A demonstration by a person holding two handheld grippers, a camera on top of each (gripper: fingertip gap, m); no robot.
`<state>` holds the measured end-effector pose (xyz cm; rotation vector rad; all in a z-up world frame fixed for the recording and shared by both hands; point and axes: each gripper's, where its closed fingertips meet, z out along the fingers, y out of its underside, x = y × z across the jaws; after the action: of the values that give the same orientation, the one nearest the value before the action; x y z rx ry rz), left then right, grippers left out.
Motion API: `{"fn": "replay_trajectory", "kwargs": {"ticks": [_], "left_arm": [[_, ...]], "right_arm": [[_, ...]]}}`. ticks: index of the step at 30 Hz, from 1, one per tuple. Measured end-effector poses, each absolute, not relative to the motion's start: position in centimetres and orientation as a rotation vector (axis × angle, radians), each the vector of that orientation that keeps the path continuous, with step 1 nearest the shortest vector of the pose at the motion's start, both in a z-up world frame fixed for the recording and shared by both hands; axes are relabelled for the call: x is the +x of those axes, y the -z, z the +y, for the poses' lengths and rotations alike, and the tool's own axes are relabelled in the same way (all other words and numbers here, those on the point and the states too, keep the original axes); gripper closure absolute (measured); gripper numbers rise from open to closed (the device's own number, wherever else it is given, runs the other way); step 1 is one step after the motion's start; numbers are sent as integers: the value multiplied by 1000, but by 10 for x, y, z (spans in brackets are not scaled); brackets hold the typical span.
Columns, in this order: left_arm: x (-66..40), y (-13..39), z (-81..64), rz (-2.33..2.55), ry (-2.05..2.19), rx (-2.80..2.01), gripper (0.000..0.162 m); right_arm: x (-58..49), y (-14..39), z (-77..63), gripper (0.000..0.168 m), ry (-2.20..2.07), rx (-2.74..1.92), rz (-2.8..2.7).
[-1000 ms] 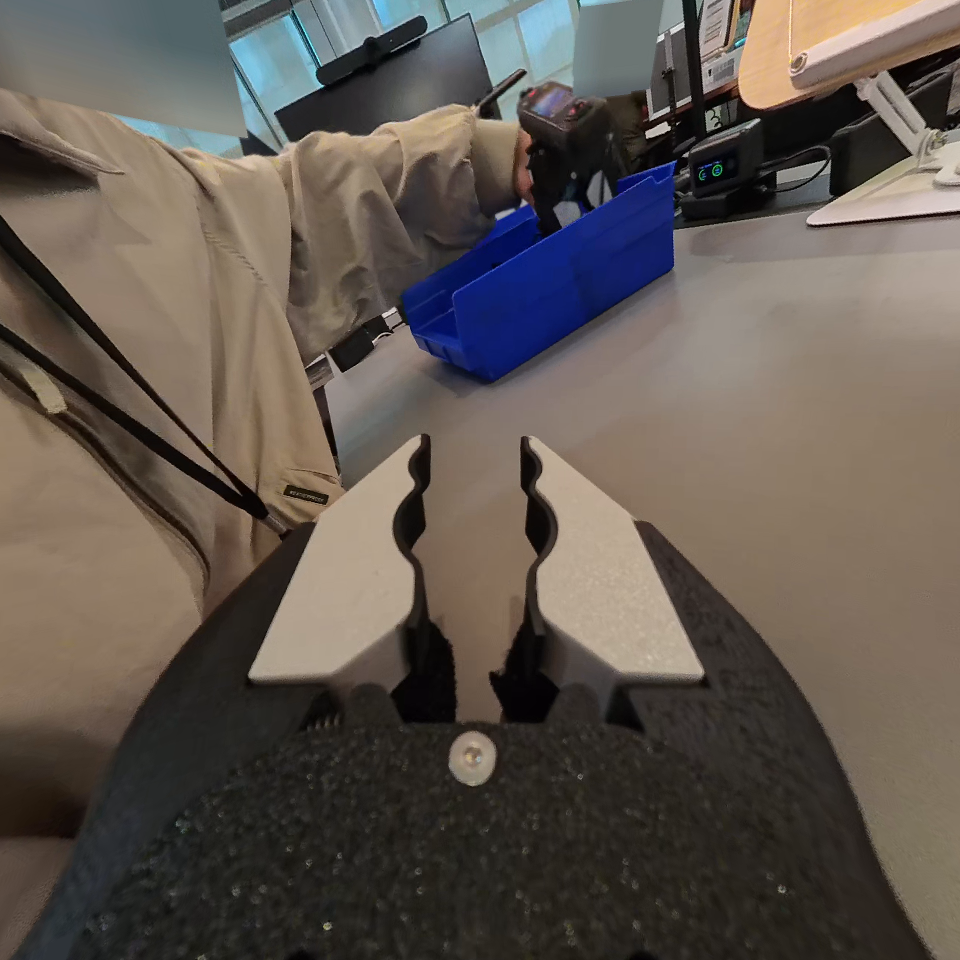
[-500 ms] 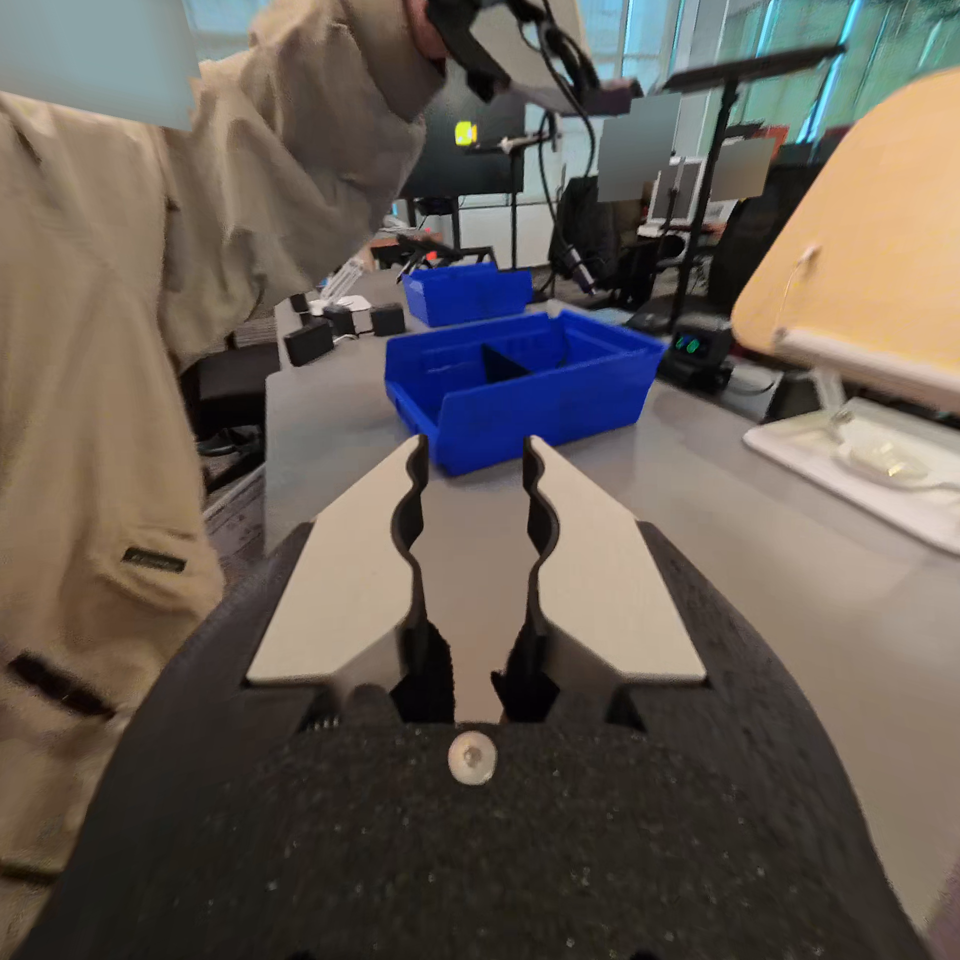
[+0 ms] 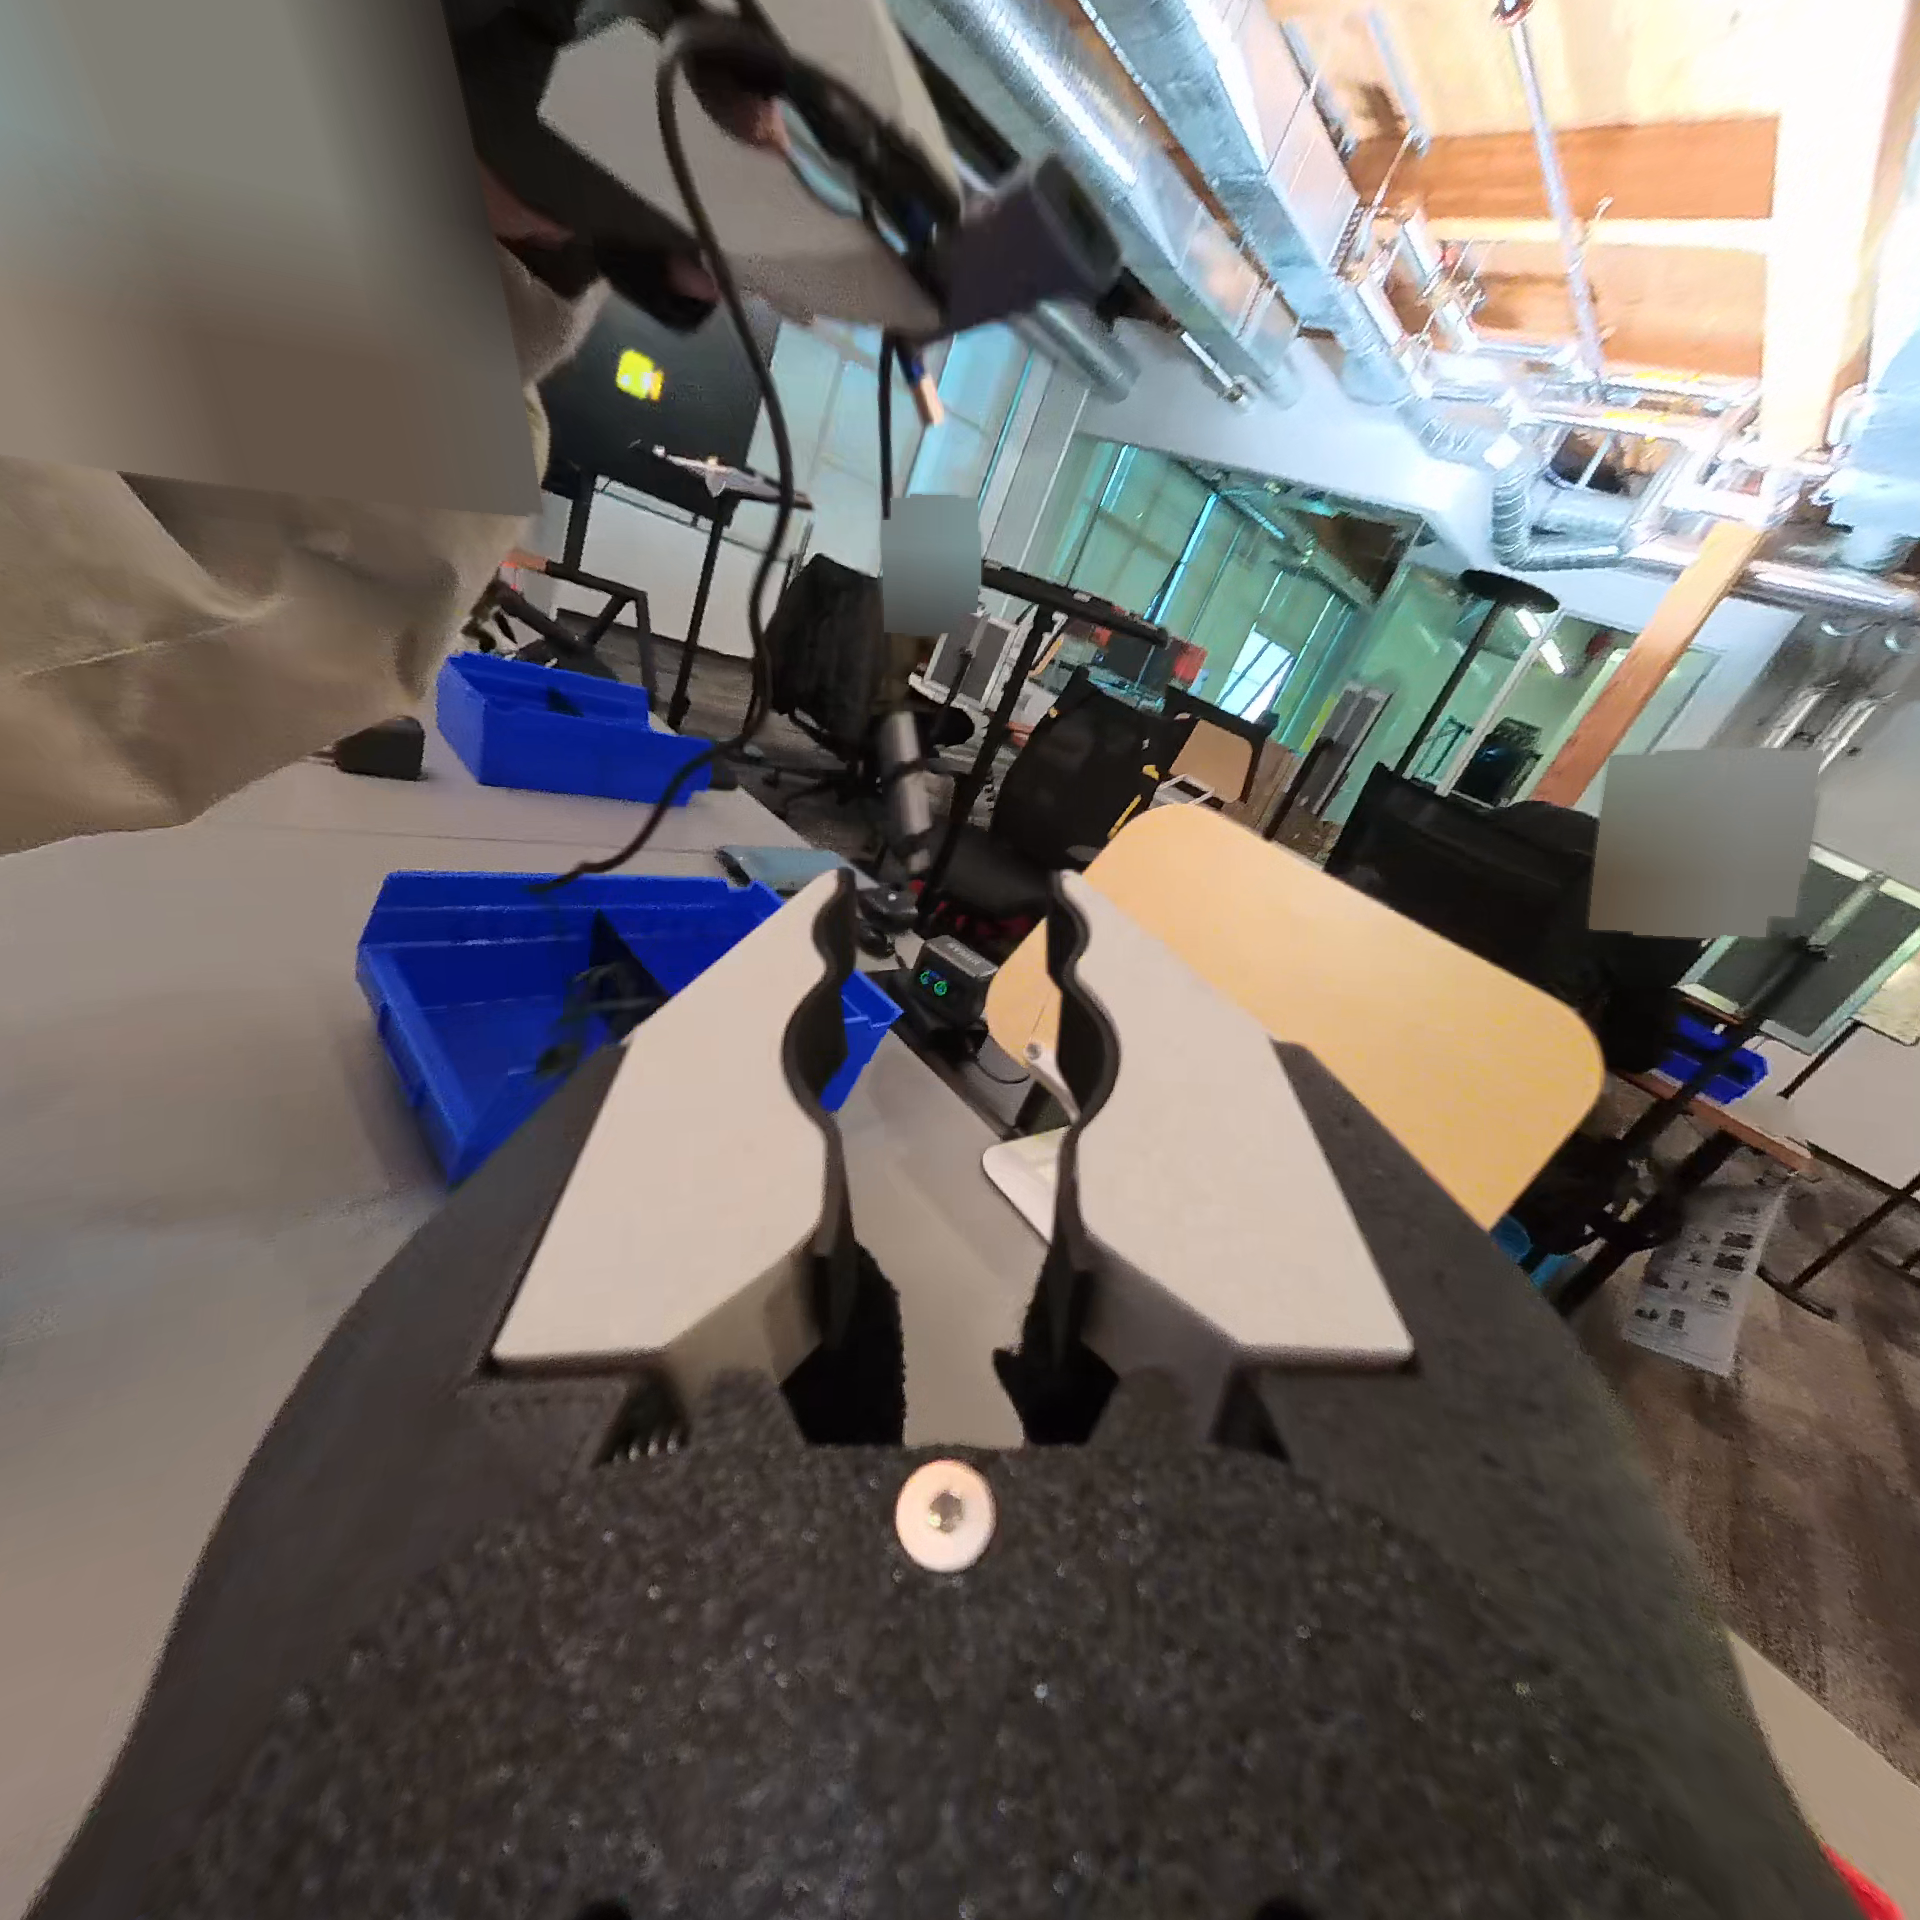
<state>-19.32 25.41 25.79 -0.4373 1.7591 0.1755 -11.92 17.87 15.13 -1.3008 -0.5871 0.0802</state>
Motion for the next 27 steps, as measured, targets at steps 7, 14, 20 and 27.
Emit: {"fn": "replay_trajectory", "kwargs": {"ticks": [7, 14, 20, 27], "left_arm": [[-185, -313, 248, 1681, -125, -431, 155], [-156, -182, 264, 1892, -84, -536, 153], [-137, -80, 255, 2014, -130, -507, 153], [-127, -55, 231, 2035, -25, -478, 154]], "right_arm": [[-81, -158, 160, 137, -63, -1290, -510], [-67, -140, 161, 137, -37, -1346, -576], [-93, -86, 183, 137, 13, -1409, -800], [-110, -55, 200, 142, 62, -1416, -881]]}}
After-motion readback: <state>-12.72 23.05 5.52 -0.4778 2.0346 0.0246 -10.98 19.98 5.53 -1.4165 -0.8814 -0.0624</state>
